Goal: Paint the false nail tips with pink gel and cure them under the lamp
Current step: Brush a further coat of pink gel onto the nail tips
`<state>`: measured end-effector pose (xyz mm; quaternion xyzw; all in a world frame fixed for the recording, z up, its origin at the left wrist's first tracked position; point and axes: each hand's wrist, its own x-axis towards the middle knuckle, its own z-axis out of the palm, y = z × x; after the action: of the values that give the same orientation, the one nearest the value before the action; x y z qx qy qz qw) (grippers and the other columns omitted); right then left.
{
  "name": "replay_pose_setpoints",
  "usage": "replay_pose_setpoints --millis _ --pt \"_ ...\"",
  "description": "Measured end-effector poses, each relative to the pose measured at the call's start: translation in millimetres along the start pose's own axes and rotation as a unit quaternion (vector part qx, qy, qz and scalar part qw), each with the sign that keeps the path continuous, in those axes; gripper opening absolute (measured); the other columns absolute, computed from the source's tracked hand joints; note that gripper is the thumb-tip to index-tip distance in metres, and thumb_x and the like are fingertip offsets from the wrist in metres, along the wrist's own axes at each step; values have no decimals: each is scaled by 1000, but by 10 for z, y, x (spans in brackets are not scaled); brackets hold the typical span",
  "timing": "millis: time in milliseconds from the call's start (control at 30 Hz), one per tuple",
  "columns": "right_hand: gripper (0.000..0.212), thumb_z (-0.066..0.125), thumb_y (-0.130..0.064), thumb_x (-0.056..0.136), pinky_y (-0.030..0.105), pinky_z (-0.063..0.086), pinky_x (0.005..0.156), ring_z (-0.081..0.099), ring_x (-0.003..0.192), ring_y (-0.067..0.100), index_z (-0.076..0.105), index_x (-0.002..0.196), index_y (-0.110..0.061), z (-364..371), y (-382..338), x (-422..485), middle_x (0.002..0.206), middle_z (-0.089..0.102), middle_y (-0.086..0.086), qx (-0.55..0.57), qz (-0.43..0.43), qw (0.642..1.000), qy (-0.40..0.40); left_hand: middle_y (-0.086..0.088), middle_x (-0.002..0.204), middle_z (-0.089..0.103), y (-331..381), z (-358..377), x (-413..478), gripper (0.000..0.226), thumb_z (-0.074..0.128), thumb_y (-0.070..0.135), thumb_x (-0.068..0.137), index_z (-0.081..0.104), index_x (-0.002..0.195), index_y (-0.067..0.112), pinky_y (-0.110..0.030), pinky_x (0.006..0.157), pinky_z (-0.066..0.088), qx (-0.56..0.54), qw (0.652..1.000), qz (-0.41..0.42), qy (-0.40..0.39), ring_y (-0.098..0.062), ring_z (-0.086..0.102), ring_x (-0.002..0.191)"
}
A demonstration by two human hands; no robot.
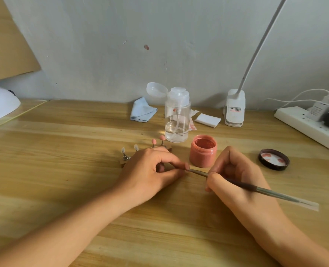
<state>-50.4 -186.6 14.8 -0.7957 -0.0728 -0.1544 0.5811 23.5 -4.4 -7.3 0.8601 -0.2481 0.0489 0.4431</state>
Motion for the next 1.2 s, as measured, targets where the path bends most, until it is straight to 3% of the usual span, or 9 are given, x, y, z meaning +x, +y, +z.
replay_pose_setpoints --millis 133,333,533,667,867,967,1067,1200 --pt "19 64 -15 71 26 31 50 43 57 18 50 75 -4 3 -16 2 68 54 28 -4 4 1000 -2 22 75 60 3 -5 -6 10 79 28 80 81 89 31 -22 60 33 -1 1000 2 -2 -4 44 60" --pt "21 59 -20 64 26 32 51 43 57 18 49 75 -4 -7 -10 1 67 52 27 -6 12 1000 -1 18 76 61 6 -2 -1 10 79 31 80 81 90 32 -26 60 36 3 1000 -4 0 -4 44 60" --pt "19 65 -14 71 29 32 52 45 58 20 49 74 -4 17 1 -5 68 54 28 10 -1 1000 -7 22 73 59 14 0 -7 10 80 30 80 81 90 31 -23 59 35 7 1000 0 3 -5 44 60" --pt "19 59 -19 64 25 32 50 43 57 18 49 73 -6 4 -2 -8 66 52 24 -4 -2 1000 -8 13 75 61 17 -1 -9 10 80 29 80 81 90 30 -26 59 36 4 1000 -1 4 -5 44 59" --pt "17 63 -5 79 40 41 63 49 62 36 49 71 -9 -66 40 35 61 52 24 101 -4 994 44 9 81 66 43 7 -49 7 79 28 80 77 85 32 -26 58 38 29 999 18 13 -3 47 55" --pt "22 57 5 84 45 44 71 48 50 25 46 69 -7 -84 74 72 53 55 13 140 1 988 69 21 72 61 99 -11 -73 16 80 18 79 76 82 33 -29 69 46 34 996 55 69 -7 42 53" --pt "11 54 -4 72 26 42 50 44 42 15 43 68 -4 -94 74 80 51 56 15 171 -1 983 66 25 80 69 162 -178 -22 20 76 16 77 73 81 36 -16 50 33 6 982 75 176 -5 37 48" --pt "21 58 7 80 19 36 40 43 42 14 43 68 -2 -85 93 88 50 54 15 159 1 986 52 20 81 72 68 -524 92 11 73 18 80 71 81 28 -13 50 32 -80 969 23 234 -4 34 48"
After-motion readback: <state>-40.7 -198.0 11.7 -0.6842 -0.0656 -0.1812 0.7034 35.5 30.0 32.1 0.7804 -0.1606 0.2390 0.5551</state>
